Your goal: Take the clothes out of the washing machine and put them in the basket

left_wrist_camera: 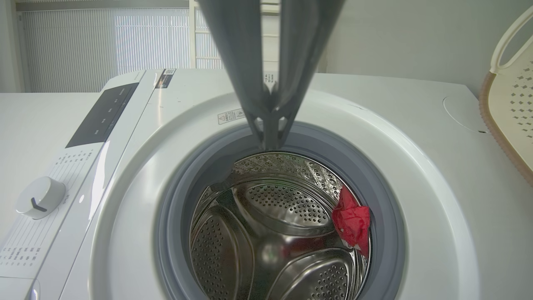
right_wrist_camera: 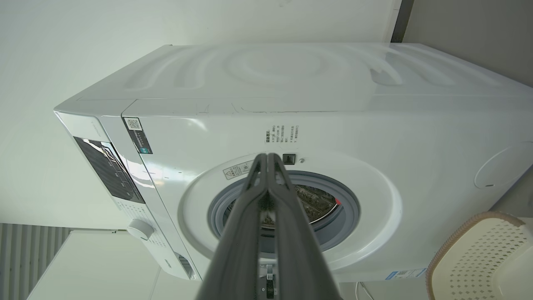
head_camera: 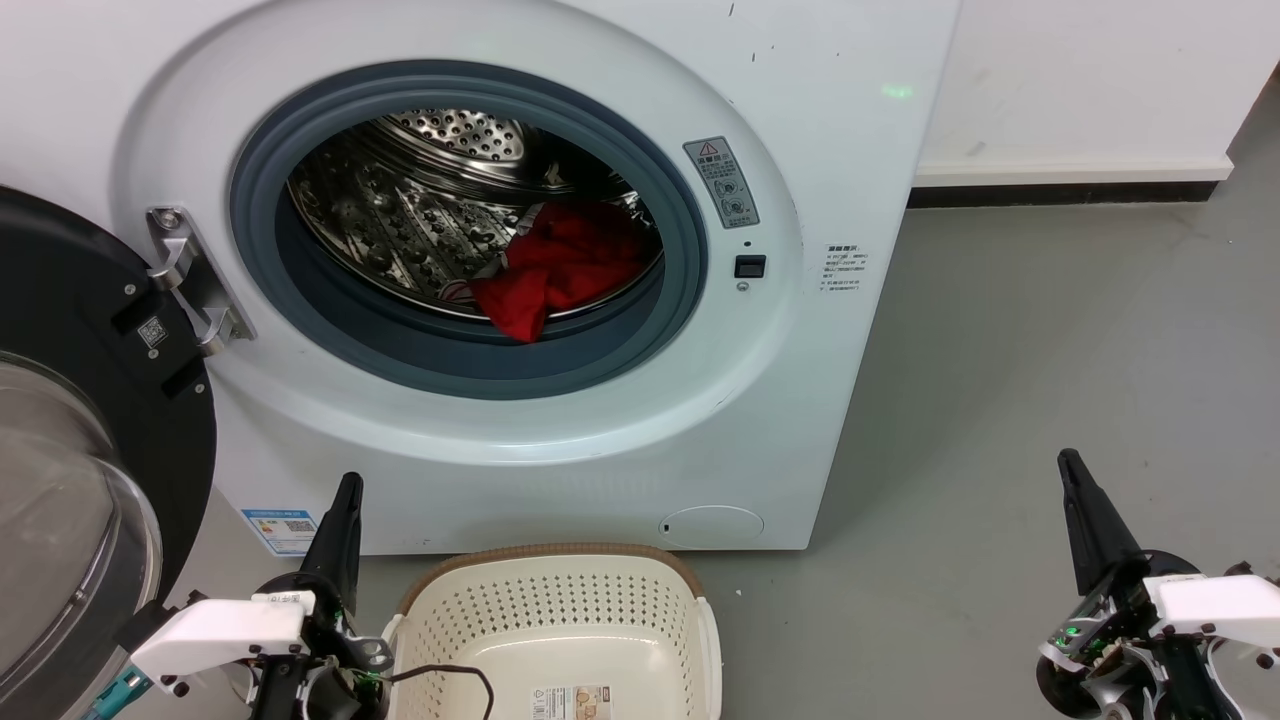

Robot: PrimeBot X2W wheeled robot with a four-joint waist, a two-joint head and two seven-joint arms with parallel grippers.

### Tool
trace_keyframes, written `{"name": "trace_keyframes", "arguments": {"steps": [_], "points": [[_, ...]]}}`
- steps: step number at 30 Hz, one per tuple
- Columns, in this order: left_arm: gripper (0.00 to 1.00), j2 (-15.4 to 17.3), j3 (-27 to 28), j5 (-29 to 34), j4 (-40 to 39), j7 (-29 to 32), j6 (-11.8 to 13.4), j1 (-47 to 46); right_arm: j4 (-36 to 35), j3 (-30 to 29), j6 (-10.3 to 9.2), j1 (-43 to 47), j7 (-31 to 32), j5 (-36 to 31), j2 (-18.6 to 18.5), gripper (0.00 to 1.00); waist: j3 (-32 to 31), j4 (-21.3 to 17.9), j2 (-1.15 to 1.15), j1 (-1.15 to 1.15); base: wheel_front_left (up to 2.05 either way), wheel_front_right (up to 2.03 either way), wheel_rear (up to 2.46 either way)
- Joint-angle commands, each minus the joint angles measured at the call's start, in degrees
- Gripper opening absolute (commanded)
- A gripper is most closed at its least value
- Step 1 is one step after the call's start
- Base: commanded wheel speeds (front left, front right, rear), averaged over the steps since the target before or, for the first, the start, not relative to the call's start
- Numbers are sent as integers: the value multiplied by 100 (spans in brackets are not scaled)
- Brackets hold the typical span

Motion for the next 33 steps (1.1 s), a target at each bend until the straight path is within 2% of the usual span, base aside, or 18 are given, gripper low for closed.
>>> {"name": "trace_keyframes", "arguments": {"steps": [1,16,17,33], "points": [[0,-13,11,6,0,14,-14,-33,8,2,-2,-78,-2,-25,23,0,0,0,0,0,0,0,0],[0,-13,11,6,0,14,-14,-33,8,2,-2,-78,-3,-25,23,0,0,0,0,0,0,0,0],[100,0,-2,0,5,0,1,1,3,0,0,1,0,0,0,100,0,0,0,0,0,0,0],[100,-2,-360,359,-125,-424,2,-9,-199,207,0,196,-421,-493,4,100,-6,21,0,0,0,0,0]]}}
